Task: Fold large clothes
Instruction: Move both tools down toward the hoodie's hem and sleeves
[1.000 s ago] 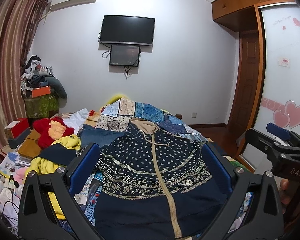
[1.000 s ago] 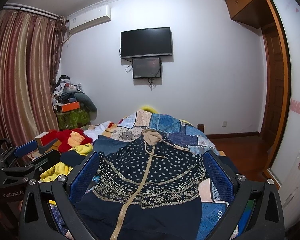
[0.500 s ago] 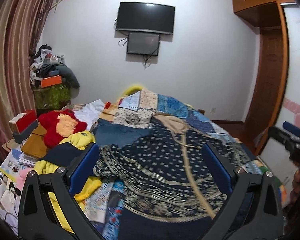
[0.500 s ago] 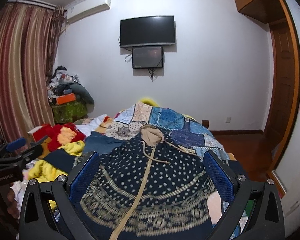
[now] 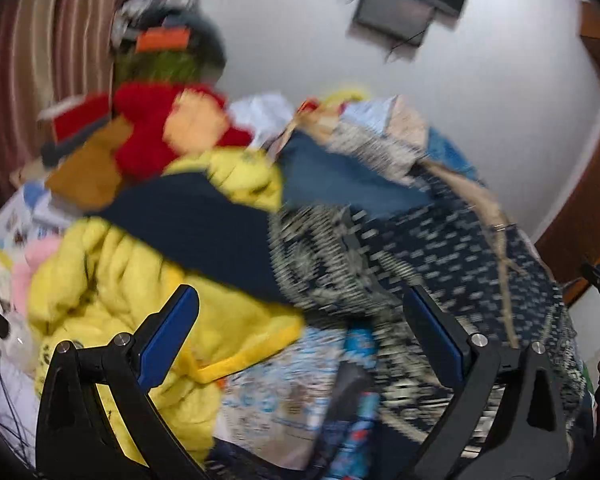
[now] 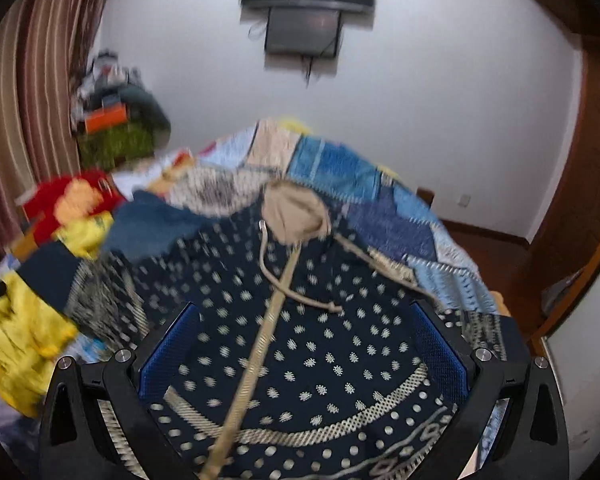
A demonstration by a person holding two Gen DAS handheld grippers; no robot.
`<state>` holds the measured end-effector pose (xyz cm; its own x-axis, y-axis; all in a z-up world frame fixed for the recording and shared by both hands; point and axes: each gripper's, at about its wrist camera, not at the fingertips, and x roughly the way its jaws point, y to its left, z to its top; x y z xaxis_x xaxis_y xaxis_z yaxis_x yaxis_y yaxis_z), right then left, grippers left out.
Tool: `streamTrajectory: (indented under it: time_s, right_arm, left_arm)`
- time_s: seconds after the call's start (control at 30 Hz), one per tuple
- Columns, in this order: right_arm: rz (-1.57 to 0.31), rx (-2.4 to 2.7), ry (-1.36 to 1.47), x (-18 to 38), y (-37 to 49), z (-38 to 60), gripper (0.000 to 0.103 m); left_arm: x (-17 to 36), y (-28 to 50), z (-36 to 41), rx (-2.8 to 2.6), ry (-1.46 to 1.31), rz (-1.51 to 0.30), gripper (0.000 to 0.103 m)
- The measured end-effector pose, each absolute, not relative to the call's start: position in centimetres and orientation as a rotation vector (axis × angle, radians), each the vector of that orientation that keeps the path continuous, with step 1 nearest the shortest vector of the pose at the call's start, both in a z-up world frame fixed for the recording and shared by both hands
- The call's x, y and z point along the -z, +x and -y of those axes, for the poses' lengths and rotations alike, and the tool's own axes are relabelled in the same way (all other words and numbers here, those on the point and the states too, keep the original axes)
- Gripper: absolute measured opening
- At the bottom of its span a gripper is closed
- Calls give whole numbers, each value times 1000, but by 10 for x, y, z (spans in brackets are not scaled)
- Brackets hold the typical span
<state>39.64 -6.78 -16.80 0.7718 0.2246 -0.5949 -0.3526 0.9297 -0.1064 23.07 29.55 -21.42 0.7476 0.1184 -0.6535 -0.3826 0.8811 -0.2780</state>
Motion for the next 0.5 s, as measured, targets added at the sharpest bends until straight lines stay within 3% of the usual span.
streamTrajectory:
  time_s: [0.13,0.33,0.5]
  right_arm:
    - [-711,-378,-214,205,426,54,103]
    - [-783,-407,-287,234,443,35,103]
    - [-830,-428,-326,247,442,29,103]
  left_arm:
    - [256,246,-338,-280,-531,-744,102]
    - [295,271,-392,-325,-652,-788,88]
    - [297,296,-414,-390,-635,-787,64]
